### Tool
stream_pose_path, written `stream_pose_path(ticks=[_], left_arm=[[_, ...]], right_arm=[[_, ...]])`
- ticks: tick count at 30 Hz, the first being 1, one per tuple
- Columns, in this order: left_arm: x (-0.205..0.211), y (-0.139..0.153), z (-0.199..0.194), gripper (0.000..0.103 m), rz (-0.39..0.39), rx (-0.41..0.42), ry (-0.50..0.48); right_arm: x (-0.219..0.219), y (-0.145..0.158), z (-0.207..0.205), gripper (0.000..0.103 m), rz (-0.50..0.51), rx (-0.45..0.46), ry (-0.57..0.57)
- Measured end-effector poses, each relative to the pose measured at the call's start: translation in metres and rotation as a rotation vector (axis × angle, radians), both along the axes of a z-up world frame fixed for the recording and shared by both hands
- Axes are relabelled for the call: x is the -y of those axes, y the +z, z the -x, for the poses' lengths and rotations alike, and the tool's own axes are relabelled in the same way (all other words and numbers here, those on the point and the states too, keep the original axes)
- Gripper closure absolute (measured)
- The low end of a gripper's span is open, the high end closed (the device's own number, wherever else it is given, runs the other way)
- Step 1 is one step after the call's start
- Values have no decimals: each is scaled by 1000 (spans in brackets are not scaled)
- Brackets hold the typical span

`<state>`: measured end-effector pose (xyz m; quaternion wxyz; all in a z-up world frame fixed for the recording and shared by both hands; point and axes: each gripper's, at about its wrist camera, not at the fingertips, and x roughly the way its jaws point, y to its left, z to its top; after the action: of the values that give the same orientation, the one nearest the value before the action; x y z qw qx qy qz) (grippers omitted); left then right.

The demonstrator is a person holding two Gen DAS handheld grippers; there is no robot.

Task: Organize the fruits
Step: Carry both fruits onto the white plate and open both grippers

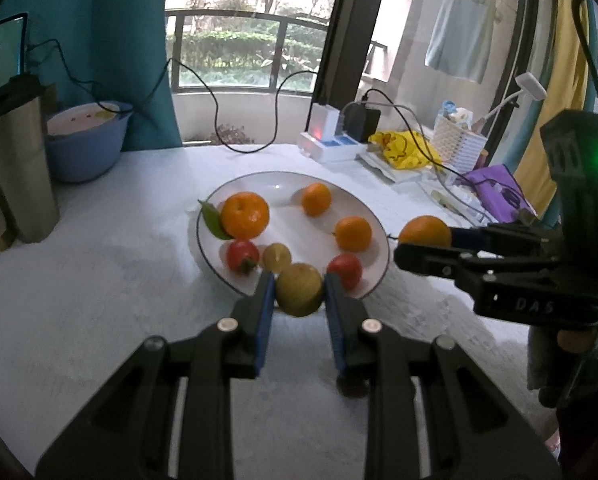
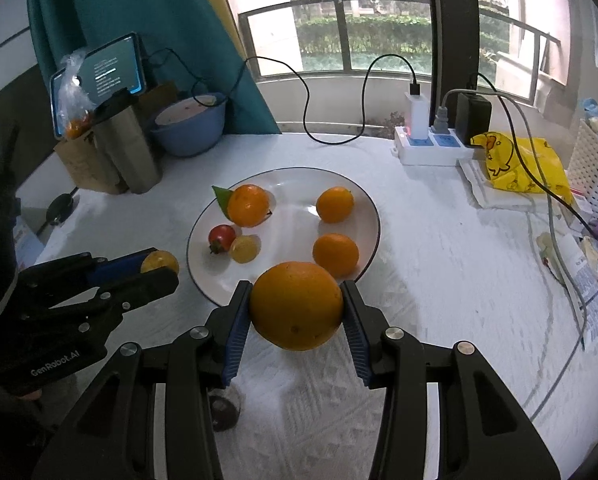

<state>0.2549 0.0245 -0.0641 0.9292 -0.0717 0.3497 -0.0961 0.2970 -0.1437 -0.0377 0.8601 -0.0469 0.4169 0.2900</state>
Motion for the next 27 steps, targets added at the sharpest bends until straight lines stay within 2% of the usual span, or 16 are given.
stream_pose_path(ticks=[9, 16, 27], left_arm=[[-2, -4, -37, 77, 17, -6, -9], [2, -17, -69, 77, 46, -53, -29], [2, -34, -87, 75, 48, -102, -14]], right_arm=[[-7, -5, -30, 56, -1, -4, 3], [-10, -8, -53, 56, -13, 2, -3], [-15, -20, -78, 56, -22, -11, -2]])
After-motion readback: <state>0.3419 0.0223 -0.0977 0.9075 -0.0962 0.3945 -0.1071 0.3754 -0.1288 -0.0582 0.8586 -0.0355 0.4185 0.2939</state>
